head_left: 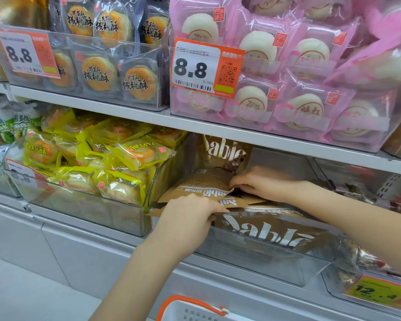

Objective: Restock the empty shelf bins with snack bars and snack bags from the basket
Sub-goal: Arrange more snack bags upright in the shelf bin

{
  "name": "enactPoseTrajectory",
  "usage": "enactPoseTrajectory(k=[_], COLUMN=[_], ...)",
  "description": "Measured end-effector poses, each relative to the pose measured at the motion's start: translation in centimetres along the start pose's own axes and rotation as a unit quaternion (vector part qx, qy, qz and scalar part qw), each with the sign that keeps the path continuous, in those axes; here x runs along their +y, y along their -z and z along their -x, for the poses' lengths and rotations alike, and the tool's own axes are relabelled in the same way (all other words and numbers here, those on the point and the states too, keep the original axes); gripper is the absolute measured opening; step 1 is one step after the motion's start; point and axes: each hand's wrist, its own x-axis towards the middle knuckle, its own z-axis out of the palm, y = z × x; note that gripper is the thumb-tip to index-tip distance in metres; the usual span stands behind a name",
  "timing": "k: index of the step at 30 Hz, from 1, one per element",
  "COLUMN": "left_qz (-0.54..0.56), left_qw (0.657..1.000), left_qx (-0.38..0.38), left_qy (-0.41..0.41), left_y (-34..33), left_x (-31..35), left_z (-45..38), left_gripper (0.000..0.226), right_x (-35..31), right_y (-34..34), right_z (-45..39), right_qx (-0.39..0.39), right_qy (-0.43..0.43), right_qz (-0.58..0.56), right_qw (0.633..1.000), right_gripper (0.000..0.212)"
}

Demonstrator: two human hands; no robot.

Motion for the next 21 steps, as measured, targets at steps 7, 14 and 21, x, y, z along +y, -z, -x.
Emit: enactPoseTrajectory(k=[7,14,21], left_qz=[-0.019,-0.006,-0.047], left_qw=[1.000,0.999,0.998], left_qx=[0.010,0.035,0.047], left_qy=[0.014,0.005,0.003], left_y=[0.5,0.2,0.4], left_x=[0.4,0.3,0.5], left_z=[0.5,0.3,0.2], left_gripper=[0.039,0.040,0.038], right_x=[-0.3,1.4,2.2], right_y=[0.2,-1.1,-1.5], right_z=[-1.4,-3.8,-4.8], right_qx=[0.135,0.089,0.112], right_qy=[-0.218,-0.354,-0.416], right_qz=[-0.191,-0.492,-0.546], right_qw=[0.947,0.790,0.718], right_gripper=[0.025,0.020,0.022])
